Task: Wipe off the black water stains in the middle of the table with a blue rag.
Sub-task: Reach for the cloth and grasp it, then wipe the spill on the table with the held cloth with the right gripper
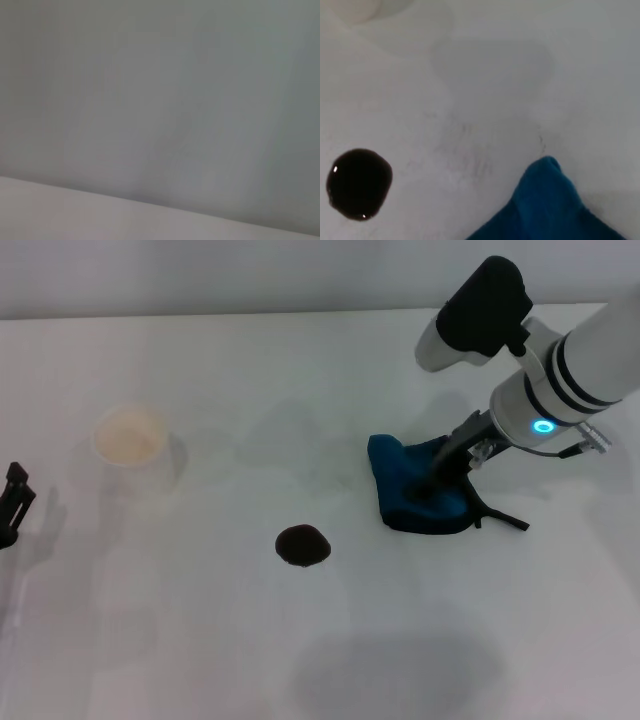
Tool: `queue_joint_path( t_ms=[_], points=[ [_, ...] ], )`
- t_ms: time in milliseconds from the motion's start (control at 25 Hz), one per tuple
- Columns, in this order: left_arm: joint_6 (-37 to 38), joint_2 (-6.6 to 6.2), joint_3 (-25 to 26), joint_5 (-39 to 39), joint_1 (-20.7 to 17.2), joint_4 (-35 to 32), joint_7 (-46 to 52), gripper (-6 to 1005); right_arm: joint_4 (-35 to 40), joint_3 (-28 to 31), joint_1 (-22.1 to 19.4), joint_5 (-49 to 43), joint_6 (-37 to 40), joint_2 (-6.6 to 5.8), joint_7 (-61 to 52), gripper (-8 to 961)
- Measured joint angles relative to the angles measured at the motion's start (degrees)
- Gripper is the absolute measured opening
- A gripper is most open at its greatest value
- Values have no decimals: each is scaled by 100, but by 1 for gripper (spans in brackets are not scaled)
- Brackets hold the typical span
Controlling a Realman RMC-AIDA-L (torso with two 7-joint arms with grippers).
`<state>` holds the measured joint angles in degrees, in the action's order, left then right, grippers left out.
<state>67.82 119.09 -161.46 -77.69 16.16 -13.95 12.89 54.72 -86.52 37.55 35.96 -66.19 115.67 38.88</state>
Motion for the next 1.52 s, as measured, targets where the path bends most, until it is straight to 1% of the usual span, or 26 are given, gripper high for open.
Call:
queue_joint_path(
  t_ms=[280,600,800,1040,1240,1360,1400,1440,1480,1520],
  points=[
    [-33,0,0,0,44,-2,47,889,-74,-21,40,-11,1,2,-3,748],
    [-33,0,0,0,65,-3,47,889,-76,-149,52,-11,1,-7,-3,536],
    [-33,0,0,0,64,-3,48,890,-76,-225,101,-14,-81,-25,3,423],
    [-24,0,0,0,70,-12,48,890,21,-194,90,-4,-156,-28,49,177],
    [-12,0,0,0,83,-12,48,890,324,-147,7,98,-279,-35,100,73],
    [-1,0,0,0,114,-15,48,889,478,-48,-30,452,-477,-35,316,74],
    [1,0,0,0,131,-15,47,889,502,32,-32,652,-575,-35,436,74],
    [2,0,0,0,145,-14,48,889,526,188,-49,1098,-776,-36,714,74],
    [2,0,0,0,160,-13,48,889,526,188,-49,1098,-776,-36,714,73],
    [2,0,0,0,170,-12,48,889,527,249,-63,1301,-846,-37,832,73]
  ],
)
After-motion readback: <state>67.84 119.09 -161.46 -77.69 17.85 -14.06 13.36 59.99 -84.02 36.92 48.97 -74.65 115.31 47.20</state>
